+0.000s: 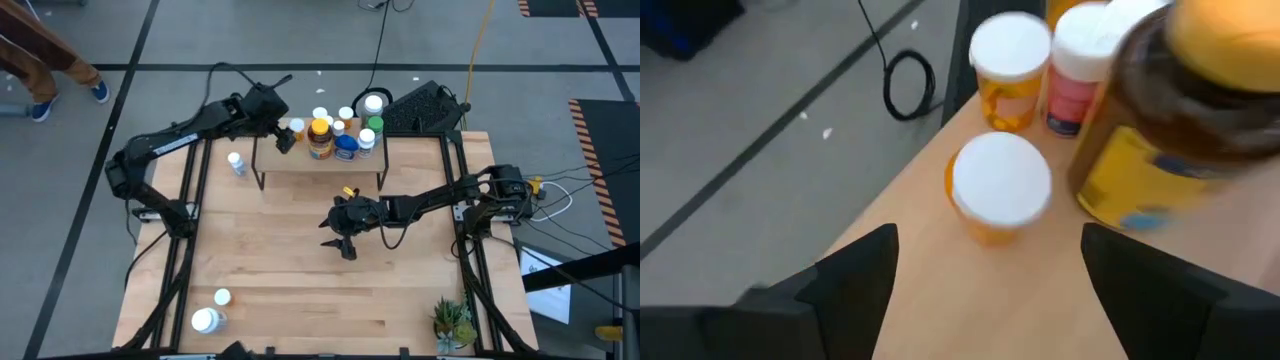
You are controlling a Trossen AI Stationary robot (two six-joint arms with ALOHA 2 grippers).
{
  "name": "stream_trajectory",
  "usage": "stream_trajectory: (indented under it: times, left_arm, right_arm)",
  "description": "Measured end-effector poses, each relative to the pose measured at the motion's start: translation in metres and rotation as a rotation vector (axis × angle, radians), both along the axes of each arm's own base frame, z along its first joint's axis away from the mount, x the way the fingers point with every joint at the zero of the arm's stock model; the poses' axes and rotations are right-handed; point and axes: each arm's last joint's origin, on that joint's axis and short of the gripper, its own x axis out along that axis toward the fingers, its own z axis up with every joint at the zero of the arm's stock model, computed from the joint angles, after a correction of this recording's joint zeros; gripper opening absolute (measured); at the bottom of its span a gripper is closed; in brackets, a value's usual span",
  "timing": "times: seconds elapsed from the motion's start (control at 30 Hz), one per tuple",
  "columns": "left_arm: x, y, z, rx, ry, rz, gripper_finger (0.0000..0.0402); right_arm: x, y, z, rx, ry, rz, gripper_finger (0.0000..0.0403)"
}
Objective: Pick and place medicine bottles onto shelf by color
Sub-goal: Put the white and blue pill bottle on the shelf
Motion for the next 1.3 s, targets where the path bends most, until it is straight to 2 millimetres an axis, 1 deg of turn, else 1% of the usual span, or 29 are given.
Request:
stream_trajectory:
  times: [0.07, 0.17, 0.23, 0.3, 0.33, 0.4, 0.53, 0.63, 0.7, 0.77, 0.87, 1.0, 1.07, 1.13, 1.3]
  left_arm:
    - [-0.01, -0.011, 0.012, 0.019, -0.001, 0.004, 0.0319]
    - [-0.032, -0.032, 0.028, 0.063, 0.041, 0.04, 0.0311]
    - [-0.046, -0.048, 0.04, 0.094, 0.027, 0.07, 0.0302]
    - [-0.061, -0.063, 0.043, 0.102, 0.009, 0.074, 0.0292]
    - [-0.067, -0.071, 0.041, 0.1, -0.001, 0.068, 0.0286]
    - [-0.077, -0.084, 0.03, 0.078, -0.017, 0.061, 0.0277]
    - [-0.099, -0.105, -0.006, 0.018, -0.013, 0.062, 0.0265]
    - [-0.112, -0.114, -0.031, -0.018, 0.001, 0.072, 0.0263]
    - [-0.12, -0.117, -0.043, -0.037, 0.004, 0.088, 0.0265]
    - [-0.126, -0.119, -0.05, -0.043, 0.013, 0.093, 0.0268]
    - [-0.13, -0.12, -0.054, -0.015, 0.046, 0.046, 0.0271]
    - [-0.128, -0.119, -0.056, 0.021, 0.117, -0.072, 0.0265]
    - [-0.124, -0.114, -0.06, 0.014, 0.149, -0.057, 0.0263]
    - [-0.123, -0.106, -0.065, -0.015, 0.187, -0.005, 0.0263]
    - [-0.12, -0.086, -0.081, -0.071, 0.322, 0.07, 0.0275]
  right_arm:
    - [0.0, 0.0, 0.0, -0.001, 0.006, 0.0, 0.0258]
    - [-0.001, 0.0, -0.001, -0.002, 0.011, 0.001, 0.0258]
    - [-0.001, 0.0, -0.001, -0.002, 0.009, 0.002, 0.0258]
    - [-0.001, 0.0, -0.001, -0.002, 0.011, 0.001, 0.0258]
    - [-0.001, 0.0, -0.001, -0.001, 0.011, 0.001, 0.0258]
    - [-0.001, 0.001, -0.001, -0.001, 0.011, 0.003, 0.0258]
    - [-0.001, 0.005, 0.0, -0.002, 0.007, 0.015, 0.0258]
    - [0.0, 0.008, 0.001, 0.0, -0.011, 0.027, 0.0258]
    - [0.0, 0.01, 0.002, 0.001, -0.018, 0.034, 0.0258]
    - [0.0, 0.012, 0.002, 0.003, -0.018, 0.043, 0.0258]
    - [0.0, 0.015, 0.002, -0.013, -0.023, 0.062, 0.0258]
    - [-0.001, 0.02, 0.002, -0.04, -0.028, 0.095, 0.0258]
    - [-0.001, 0.022, 0.002, -0.054, -0.032, 0.11, 0.0258]
    - [-0.001, 0.024, 0.002, -0.064, -0.034, 0.122, 0.0258]
    - [-0.002, 0.027, 0.002, -0.048, -0.035, 0.164, 0.0258]
